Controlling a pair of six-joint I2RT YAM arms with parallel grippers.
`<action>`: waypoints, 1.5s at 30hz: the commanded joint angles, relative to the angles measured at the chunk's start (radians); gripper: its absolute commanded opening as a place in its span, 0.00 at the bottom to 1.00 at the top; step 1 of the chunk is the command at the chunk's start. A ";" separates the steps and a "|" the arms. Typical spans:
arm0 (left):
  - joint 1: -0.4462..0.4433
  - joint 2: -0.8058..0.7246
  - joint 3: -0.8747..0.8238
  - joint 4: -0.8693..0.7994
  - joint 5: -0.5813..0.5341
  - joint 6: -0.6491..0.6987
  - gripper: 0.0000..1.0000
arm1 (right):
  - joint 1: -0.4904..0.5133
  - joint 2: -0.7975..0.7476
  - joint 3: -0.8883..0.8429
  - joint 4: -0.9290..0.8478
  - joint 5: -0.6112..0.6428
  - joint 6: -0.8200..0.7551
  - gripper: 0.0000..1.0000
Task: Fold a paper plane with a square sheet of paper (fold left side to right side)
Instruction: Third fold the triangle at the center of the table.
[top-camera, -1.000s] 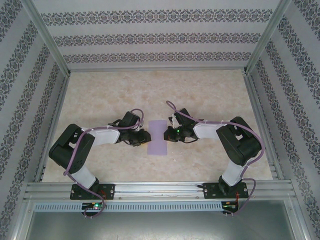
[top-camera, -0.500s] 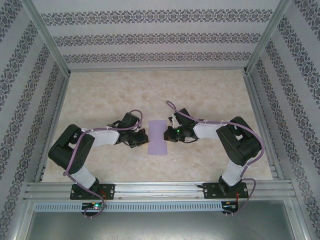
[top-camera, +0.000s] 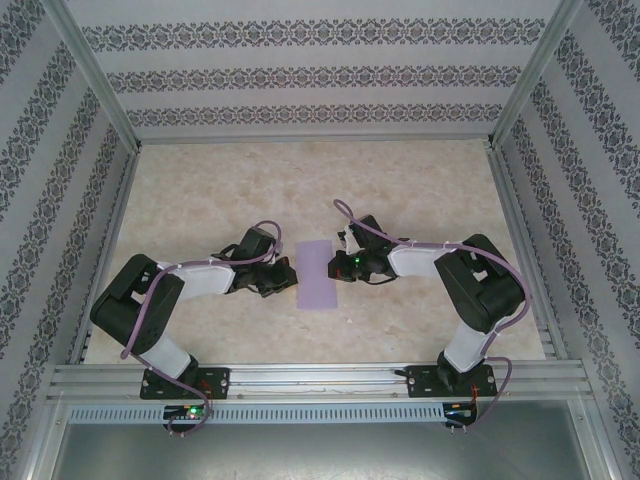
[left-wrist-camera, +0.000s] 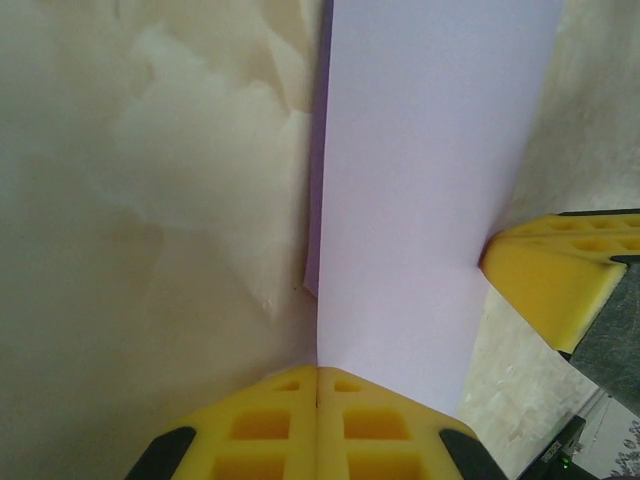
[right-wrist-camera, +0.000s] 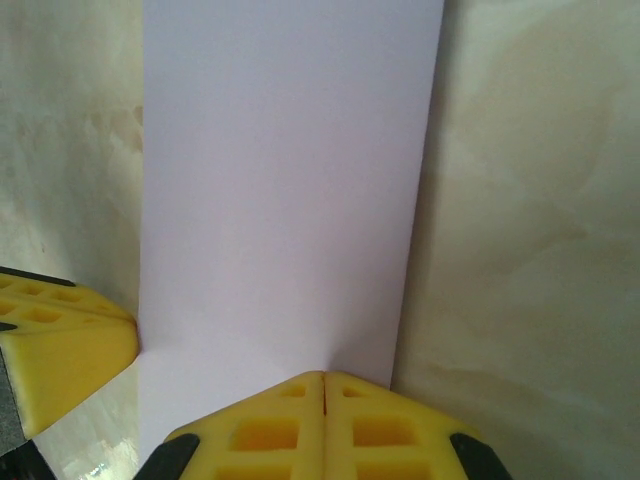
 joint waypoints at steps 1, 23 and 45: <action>-0.009 -0.018 -0.018 0.037 -0.002 -0.029 0.11 | -0.009 -0.011 0.004 0.014 -0.006 -0.013 0.00; -0.019 0.079 -0.017 0.157 0.080 -0.081 0.26 | -0.008 0.002 -0.006 0.011 -0.008 -0.002 0.00; -0.027 0.026 -0.022 0.138 0.034 -0.093 0.04 | -0.010 -0.038 -0.013 0.030 -0.006 -0.013 0.00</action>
